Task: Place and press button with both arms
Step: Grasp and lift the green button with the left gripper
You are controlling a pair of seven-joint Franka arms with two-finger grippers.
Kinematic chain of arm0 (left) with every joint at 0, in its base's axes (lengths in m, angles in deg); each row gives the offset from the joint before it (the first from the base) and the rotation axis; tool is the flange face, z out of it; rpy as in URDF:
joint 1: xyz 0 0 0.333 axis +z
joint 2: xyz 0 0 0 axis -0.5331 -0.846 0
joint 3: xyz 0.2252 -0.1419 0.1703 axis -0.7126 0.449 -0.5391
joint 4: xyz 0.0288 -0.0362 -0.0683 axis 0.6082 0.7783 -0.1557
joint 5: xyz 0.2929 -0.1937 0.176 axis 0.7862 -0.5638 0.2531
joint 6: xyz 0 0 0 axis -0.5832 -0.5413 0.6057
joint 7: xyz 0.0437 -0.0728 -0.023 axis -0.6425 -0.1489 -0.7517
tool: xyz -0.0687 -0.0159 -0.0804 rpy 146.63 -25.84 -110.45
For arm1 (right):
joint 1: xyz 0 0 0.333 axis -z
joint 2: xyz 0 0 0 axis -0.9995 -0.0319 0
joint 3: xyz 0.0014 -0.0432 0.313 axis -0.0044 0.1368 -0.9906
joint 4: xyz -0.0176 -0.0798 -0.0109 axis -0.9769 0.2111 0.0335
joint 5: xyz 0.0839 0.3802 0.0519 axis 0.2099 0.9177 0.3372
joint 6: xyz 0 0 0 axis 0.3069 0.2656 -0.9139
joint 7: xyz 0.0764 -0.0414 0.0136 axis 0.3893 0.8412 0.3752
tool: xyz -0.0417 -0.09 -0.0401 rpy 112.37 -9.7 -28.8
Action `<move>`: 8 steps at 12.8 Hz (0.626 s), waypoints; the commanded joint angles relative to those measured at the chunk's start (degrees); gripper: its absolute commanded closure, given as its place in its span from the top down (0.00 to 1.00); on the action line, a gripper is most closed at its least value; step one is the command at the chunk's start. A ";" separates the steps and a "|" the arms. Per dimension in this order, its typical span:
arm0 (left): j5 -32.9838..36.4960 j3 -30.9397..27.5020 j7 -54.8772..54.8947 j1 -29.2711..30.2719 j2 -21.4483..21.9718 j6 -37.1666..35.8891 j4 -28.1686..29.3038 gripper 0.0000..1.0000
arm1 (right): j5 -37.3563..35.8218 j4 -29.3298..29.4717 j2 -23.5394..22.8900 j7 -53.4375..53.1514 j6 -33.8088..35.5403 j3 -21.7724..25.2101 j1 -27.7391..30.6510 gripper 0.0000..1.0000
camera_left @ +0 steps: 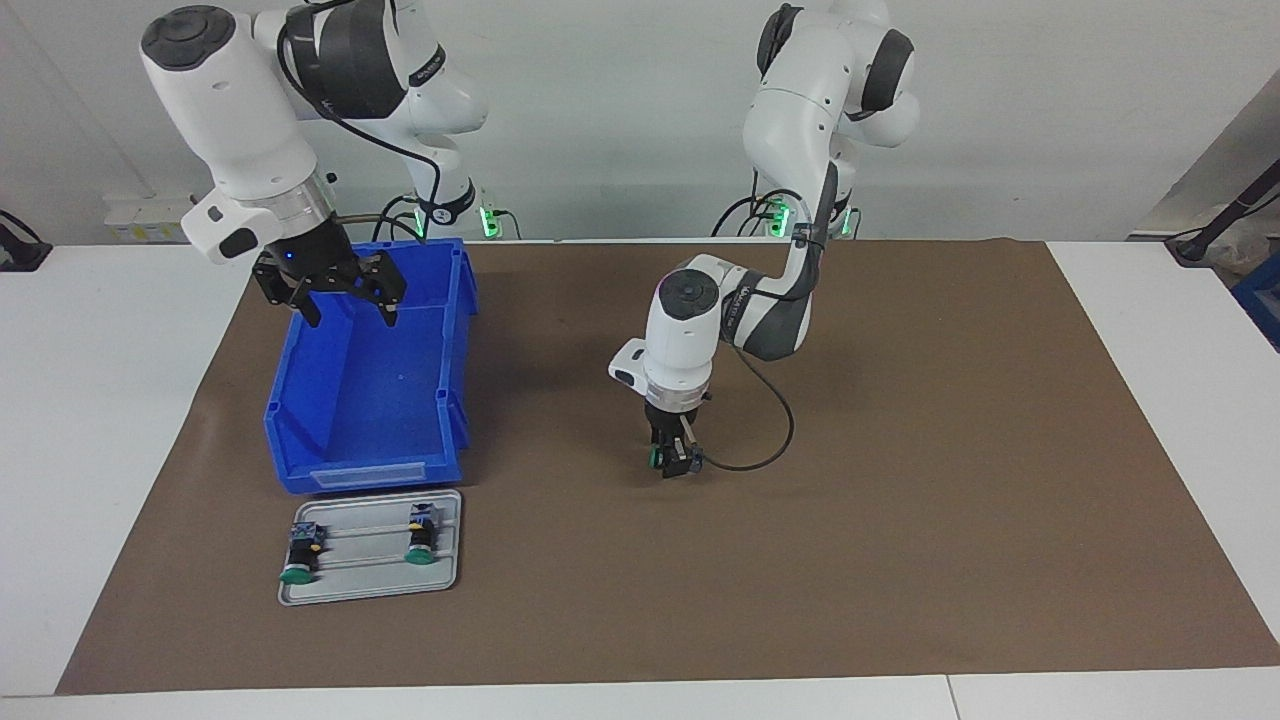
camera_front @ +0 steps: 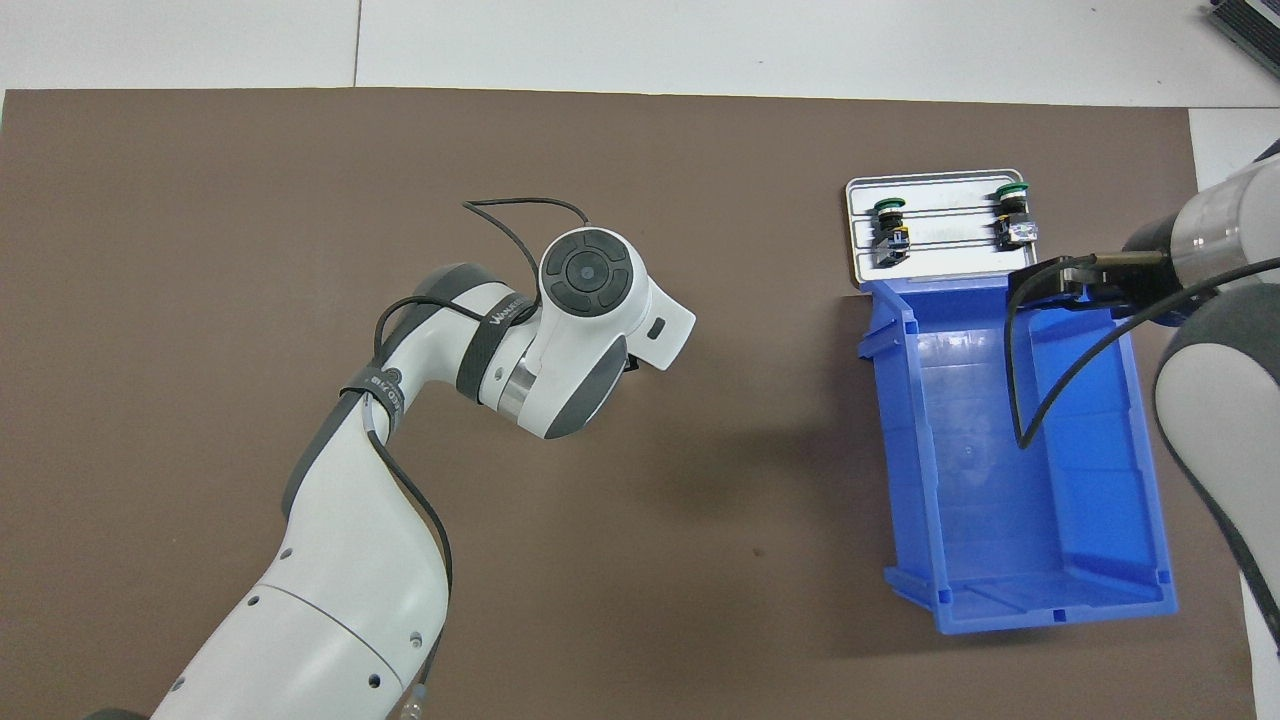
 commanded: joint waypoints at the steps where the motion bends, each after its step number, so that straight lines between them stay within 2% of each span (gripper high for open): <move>1: 3.20 -1.18 -2.72 -1.46 -0.05 1.51 0.26 0.12 | 1.29 -0.90 0.66 1.39 -0.17 -0.09 0.41 1.00; 2: 3.38 -1.18 -3.67 -1.46 0.03 0.64 0.00 0.00 | 1.29 -0.90 0.66 1.39 -0.17 -0.01 0.41 1.00; 6: 2.77 -1.18 -8.77 -0.41 1.00 0.63 -0.53 0.00 | 1.28 -0.90 0.66 1.39 -0.17 -0.09 0.41 1.00; 8: 1.63 -1.27 -9.13 1.43 3.54 -0.67 -0.27 0.00 | 1.29 -0.90 0.66 1.39 -0.17 -0.01 0.41 1.00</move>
